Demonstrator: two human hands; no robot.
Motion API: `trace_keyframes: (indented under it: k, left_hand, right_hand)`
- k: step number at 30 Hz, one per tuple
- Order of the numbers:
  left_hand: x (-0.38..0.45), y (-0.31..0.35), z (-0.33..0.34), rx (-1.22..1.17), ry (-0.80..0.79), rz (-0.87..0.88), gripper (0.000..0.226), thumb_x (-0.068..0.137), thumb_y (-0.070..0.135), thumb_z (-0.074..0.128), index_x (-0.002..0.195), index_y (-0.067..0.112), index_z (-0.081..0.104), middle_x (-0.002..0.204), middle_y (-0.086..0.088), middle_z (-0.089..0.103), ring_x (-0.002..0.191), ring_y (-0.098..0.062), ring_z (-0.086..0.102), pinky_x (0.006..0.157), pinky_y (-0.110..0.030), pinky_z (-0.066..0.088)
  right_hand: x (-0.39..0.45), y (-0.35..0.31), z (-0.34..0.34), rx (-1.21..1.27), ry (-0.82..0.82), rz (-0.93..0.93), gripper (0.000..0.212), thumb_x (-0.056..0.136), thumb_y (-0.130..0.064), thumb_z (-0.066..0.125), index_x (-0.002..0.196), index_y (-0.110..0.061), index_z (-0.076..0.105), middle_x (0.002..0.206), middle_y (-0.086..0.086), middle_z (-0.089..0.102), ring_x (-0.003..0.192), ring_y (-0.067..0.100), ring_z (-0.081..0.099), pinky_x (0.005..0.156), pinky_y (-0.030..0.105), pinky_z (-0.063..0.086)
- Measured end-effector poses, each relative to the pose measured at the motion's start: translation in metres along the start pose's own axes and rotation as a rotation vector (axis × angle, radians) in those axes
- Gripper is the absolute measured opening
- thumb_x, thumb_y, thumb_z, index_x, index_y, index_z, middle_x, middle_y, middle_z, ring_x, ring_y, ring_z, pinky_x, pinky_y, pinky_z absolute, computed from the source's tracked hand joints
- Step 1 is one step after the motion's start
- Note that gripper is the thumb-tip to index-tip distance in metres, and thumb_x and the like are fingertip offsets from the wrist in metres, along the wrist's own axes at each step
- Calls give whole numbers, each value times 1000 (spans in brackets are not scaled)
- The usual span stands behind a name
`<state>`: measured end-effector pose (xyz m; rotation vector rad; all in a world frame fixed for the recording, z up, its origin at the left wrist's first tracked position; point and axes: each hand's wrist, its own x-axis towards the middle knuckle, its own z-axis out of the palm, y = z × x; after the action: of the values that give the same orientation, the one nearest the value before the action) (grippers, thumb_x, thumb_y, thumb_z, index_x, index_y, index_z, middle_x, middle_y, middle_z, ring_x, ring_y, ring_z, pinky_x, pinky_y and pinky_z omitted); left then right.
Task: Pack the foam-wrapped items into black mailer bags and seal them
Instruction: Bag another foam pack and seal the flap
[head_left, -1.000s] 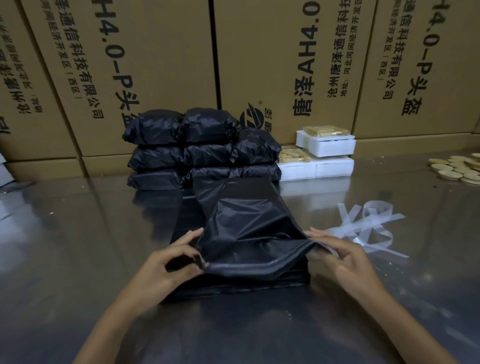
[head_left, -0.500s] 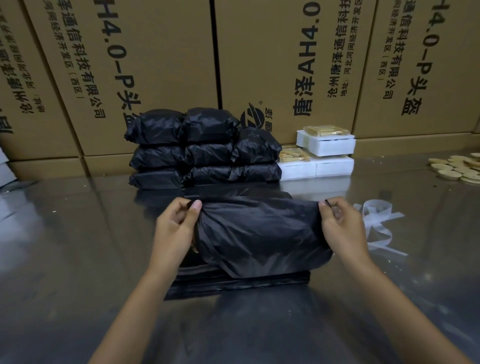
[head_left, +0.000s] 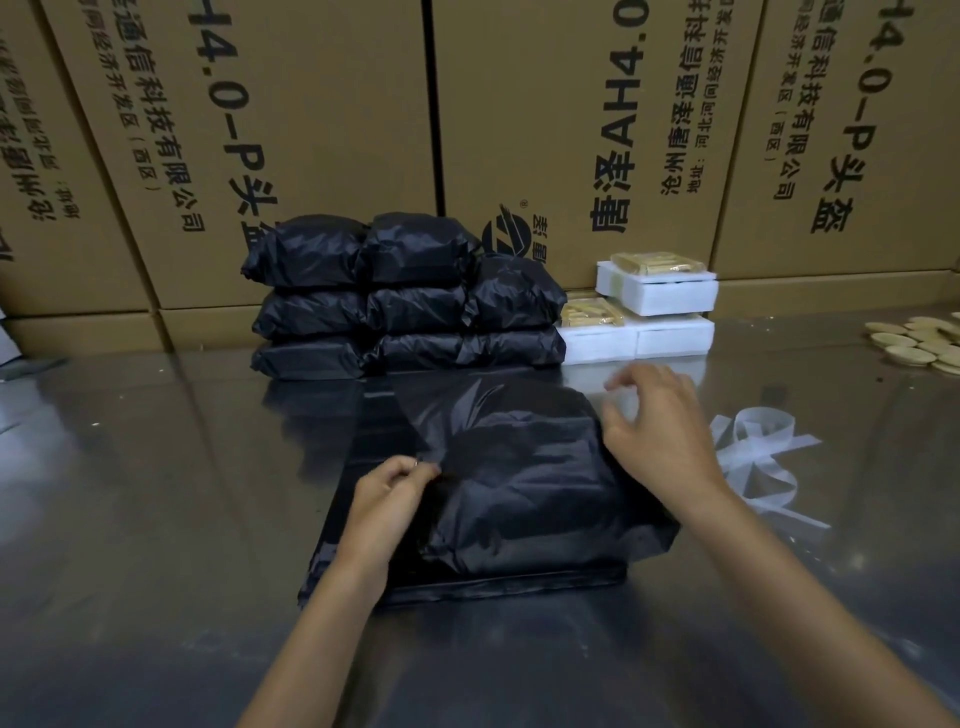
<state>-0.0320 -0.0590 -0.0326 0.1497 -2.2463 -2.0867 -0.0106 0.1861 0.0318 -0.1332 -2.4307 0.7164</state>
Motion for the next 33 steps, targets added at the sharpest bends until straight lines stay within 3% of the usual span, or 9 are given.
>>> trace_keyframes:
  k: [1, 3, 6, 9, 13, 16, 21, 27, 33]
  left_hand:
    - [-3, 1, -3, -33, -14, 9, 21, 92, 21, 64, 74, 11, 63, 82, -15, 70, 77, -22, 65, 72, -36, 48]
    - [-8, 3, -7, -41, 27, 115, 16, 92, 11, 63, 77, 16, 64, 82, -8, 69, 76, -16, 62, 68, -30, 47]
    - [-14, 8, -8, -26, 120, 386, 31, 91, -5, 59, 72, 20, 60, 81, 5, 61, 69, -4, 57, 62, -17, 44]
    - [-18, 14, -7, -17, 155, 597, 41, 86, -18, 54, 73, 21, 60, 90, 2, 55, 72, 0, 57, 64, -11, 43]
    - [-18, 13, -7, -17, 178, 646, 52, 87, -17, 52, 84, 35, 50, 95, 1, 50, 64, -6, 52, 54, -14, 41]
    - [-17, 12, -7, -27, 179, 605, 48, 91, -6, 59, 91, 38, 40, 82, 21, 53, 58, -13, 49, 47, -23, 41]
    - [-20, 16, -6, 4, 217, 614, 41, 89, 14, 70, 91, 43, 41, 98, 3, 50, 60, -14, 54, 50, -25, 47]
    - [-21, 15, -6, 20, 193, 612, 34, 90, 5, 66, 99, 32, 48, 90, 13, 59, 55, -8, 53, 50, -18, 44]
    - [-15, 14, -5, 10, 173, 625, 28, 88, 15, 71, 90, 40, 58, 80, 10, 64, 62, -6, 58, 59, -16, 48]
  right_hand:
    - [3, -15, 0, 73, 52, -93, 11, 92, -17, 59, 103, -20, 62, 108, -5, 61, 109, 18, 51, 81, 29, 39]
    - [9, -47, 5, 261, 0, -205, 8, 94, -18, 59, 97, -22, 64, 100, -11, 64, 100, 12, 55, 76, 25, 43]
    - [16, -87, 21, 381, -309, -262, 15, 96, -24, 59, 96, -25, 74, 96, -13, 73, 92, 6, 65, 84, 29, 53]
    - [16, -104, 41, 363, -618, -273, 20, 98, -28, 59, 100, -22, 78, 104, -13, 75, 98, 3, 66, 94, 31, 53]
    - [13, -101, 52, 381, -798, -311, 24, 101, -26, 56, 108, -15, 77, 113, -5, 73, 110, 9, 64, 105, 36, 47]
    - [13, -99, 49, 417, -831, -314, 23, 102, -20, 54, 109, -16, 75, 115, -3, 73, 113, 10, 63, 108, 35, 45]
    - [17, -101, 45, 524, -863, -279, 21, 94, -8, 56, 98, -14, 76, 106, -3, 76, 106, 9, 67, 103, 27, 48]
    - [18, -100, 52, 599, -801, -231, 23, 89, -10, 63, 77, -26, 73, 89, -5, 76, 99, 15, 70, 102, 33, 50]
    - [22, -100, 63, 591, -685, -160, 19, 90, -16, 64, 77, -26, 74, 89, -5, 75, 94, 11, 68, 92, 27, 50]
